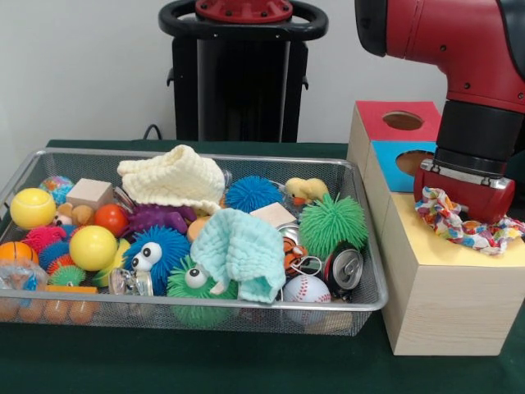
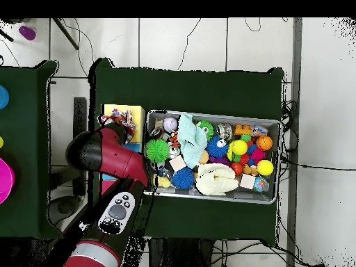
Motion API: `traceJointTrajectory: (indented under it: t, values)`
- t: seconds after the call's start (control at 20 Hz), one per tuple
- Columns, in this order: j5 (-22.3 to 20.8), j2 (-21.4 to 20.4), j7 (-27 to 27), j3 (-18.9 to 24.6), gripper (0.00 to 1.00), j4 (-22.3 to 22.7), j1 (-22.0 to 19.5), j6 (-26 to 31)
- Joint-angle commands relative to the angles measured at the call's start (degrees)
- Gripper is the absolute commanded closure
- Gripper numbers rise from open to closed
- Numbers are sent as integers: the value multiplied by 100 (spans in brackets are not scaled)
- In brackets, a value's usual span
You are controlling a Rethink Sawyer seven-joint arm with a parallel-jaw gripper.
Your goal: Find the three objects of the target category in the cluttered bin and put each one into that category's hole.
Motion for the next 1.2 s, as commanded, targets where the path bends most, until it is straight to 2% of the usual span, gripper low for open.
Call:
traceJointTrajectory:
  t: [0.05,0.3,0.35,1.2]
  values:
    - [-218,316,858,326,0,308,-252,952]
    - [-276,274,842,193,0,253,-185,1205]
    - [-272,262,848,217,100,261,-198,1193]
    - [-293,66,816,248,100,365,-268,1314]
